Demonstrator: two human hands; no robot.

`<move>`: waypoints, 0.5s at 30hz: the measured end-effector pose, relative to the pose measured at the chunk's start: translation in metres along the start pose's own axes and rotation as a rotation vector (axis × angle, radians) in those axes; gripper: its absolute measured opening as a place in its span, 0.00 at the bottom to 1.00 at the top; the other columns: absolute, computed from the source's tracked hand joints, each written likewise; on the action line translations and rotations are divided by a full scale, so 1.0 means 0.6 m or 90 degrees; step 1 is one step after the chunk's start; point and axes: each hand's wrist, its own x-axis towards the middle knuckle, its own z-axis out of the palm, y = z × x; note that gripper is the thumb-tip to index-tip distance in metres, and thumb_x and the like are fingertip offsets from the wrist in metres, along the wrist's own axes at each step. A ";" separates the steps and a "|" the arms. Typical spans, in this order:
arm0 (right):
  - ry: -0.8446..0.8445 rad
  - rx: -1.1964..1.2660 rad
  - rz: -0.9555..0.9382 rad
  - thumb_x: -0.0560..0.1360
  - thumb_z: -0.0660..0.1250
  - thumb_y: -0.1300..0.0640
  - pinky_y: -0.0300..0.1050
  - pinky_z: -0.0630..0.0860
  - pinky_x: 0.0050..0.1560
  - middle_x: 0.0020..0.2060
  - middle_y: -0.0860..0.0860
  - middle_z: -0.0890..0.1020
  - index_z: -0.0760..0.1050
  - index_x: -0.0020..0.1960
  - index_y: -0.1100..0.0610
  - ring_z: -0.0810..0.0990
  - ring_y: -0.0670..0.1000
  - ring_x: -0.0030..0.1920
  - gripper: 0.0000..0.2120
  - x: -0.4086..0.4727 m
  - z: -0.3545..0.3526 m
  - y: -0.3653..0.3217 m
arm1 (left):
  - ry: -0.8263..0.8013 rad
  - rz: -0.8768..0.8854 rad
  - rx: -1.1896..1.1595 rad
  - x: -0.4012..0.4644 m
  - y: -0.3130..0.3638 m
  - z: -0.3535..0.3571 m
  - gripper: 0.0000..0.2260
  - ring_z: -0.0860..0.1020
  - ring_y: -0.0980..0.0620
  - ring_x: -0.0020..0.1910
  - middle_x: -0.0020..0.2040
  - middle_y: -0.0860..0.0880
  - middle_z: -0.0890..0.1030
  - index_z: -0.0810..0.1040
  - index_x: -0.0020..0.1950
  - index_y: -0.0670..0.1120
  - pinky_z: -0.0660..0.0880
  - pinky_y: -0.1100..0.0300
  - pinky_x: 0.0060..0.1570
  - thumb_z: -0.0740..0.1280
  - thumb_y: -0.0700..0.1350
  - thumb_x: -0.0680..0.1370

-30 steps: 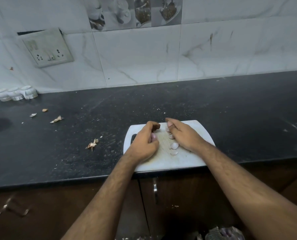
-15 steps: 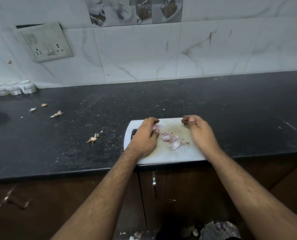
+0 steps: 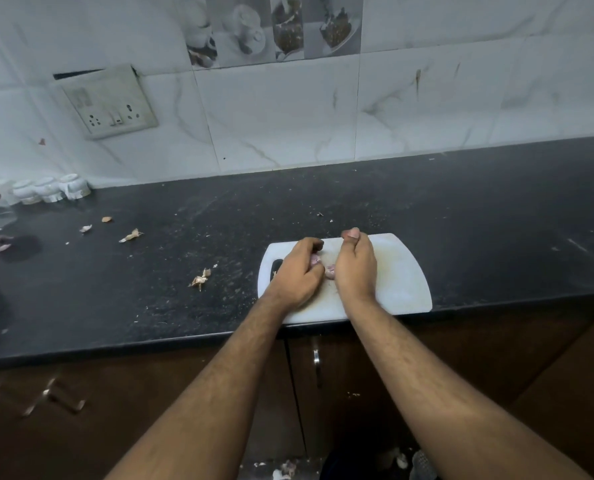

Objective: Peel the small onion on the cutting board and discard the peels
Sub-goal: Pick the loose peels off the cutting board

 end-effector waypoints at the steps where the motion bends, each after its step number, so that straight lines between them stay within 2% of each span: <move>1: 0.001 0.032 0.018 0.85 0.49 0.45 0.52 0.76 0.63 0.58 0.52 0.83 0.78 0.60 0.59 0.80 0.55 0.60 0.24 0.009 -0.008 0.001 | 0.011 -0.003 -0.010 0.000 -0.003 0.001 0.19 0.76 0.49 0.67 0.69 0.45 0.78 0.71 0.73 0.41 0.66 0.65 0.64 0.62 0.40 0.82; 3: 0.005 0.053 0.012 0.86 0.51 0.50 0.49 0.74 0.63 0.56 0.52 0.85 0.80 0.58 0.59 0.81 0.53 0.60 0.21 0.024 -0.037 0.007 | 0.027 -0.003 -0.032 0.003 -0.012 0.002 0.21 0.76 0.49 0.68 0.69 0.45 0.78 0.68 0.74 0.42 0.70 0.60 0.68 0.65 0.39 0.82; 5: -0.033 -0.027 -0.054 0.86 0.54 0.49 0.47 0.74 0.60 0.53 0.50 0.85 0.82 0.56 0.58 0.81 0.51 0.57 0.20 0.039 -0.070 0.020 | 0.047 -0.008 -0.042 0.006 -0.017 0.004 0.23 0.77 0.49 0.65 0.67 0.46 0.78 0.64 0.76 0.44 0.72 0.55 0.69 0.65 0.41 0.83; 7: -0.156 -0.147 -0.105 0.86 0.56 0.48 0.44 0.73 0.57 0.55 0.48 0.84 0.82 0.59 0.56 0.81 0.49 0.57 0.19 0.049 -0.093 0.029 | 0.075 -0.013 -0.042 0.010 -0.017 0.006 0.22 0.78 0.49 0.62 0.64 0.46 0.79 0.62 0.78 0.44 0.73 0.54 0.68 0.63 0.42 0.84; 10: -0.370 -0.238 -0.167 0.84 0.60 0.47 0.44 0.74 0.64 0.63 0.49 0.80 0.77 0.68 0.55 0.79 0.48 0.61 0.18 0.050 -0.100 0.037 | 0.100 -0.022 -0.042 0.007 -0.011 0.005 0.20 0.79 0.50 0.60 0.62 0.46 0.81 0.62 0.78 0.43 0.71 0.59 0.62 0.59 0.42 0.86; 13: -0.466 -0.333 -0.261 0.80 0.63 0.40 0.48 0.75 0.66 0.65 0.43 0.78 0.75 0.70 0.49 0.78 0.44 0.62 0.22 0.040 -0.096 0.044 | 0.110 -0.027 -0.040 0.003 -0.005 0.002 0.17 0.78 0.51 0.59 0.63 0.46 0.81 0.66 0.76 0.43 0.70 0.63 0.58 0.57 0.43 0.87; 15: -0.524 -0.325 -0.299 0.78 0.67 0.43 0.44 0.75 0.64 0.62 0.41 0.77 0.78 0.66 0.47 0.79 0.41 0.60 0.18 0.035 -0.098 0.047 | 0.119 -0.026 -0.040 0.002 -0.006 0.001 0.15 0.78 0.52 0.56 0.60 0.47 0.82 0.70 0.73 0.43 0.72 0.62 0.55 0.57 0.41 0.87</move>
